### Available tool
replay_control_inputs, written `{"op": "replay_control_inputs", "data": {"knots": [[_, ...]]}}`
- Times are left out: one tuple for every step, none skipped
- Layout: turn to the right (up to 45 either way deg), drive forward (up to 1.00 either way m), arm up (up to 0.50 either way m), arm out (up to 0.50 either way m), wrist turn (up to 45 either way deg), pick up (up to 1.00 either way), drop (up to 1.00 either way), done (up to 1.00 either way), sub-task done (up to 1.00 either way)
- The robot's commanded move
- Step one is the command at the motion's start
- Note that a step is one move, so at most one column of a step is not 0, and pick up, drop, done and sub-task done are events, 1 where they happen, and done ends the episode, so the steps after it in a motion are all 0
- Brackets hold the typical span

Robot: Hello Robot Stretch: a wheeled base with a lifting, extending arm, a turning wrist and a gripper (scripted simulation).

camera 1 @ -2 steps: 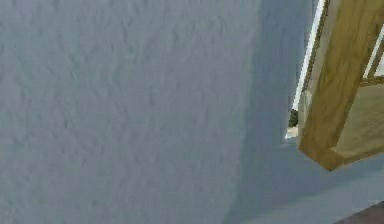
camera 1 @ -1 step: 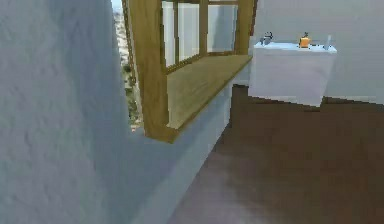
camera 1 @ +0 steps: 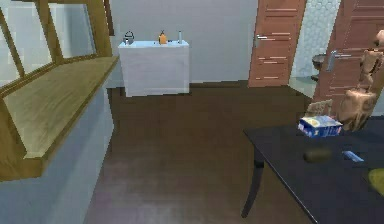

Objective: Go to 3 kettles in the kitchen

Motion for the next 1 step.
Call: {"op": "replay_control_inputs", "data": {"knots": [[3.0,0.0,0.0,0.0,0.0,0.0,0.0,0.0,0.0]]}}
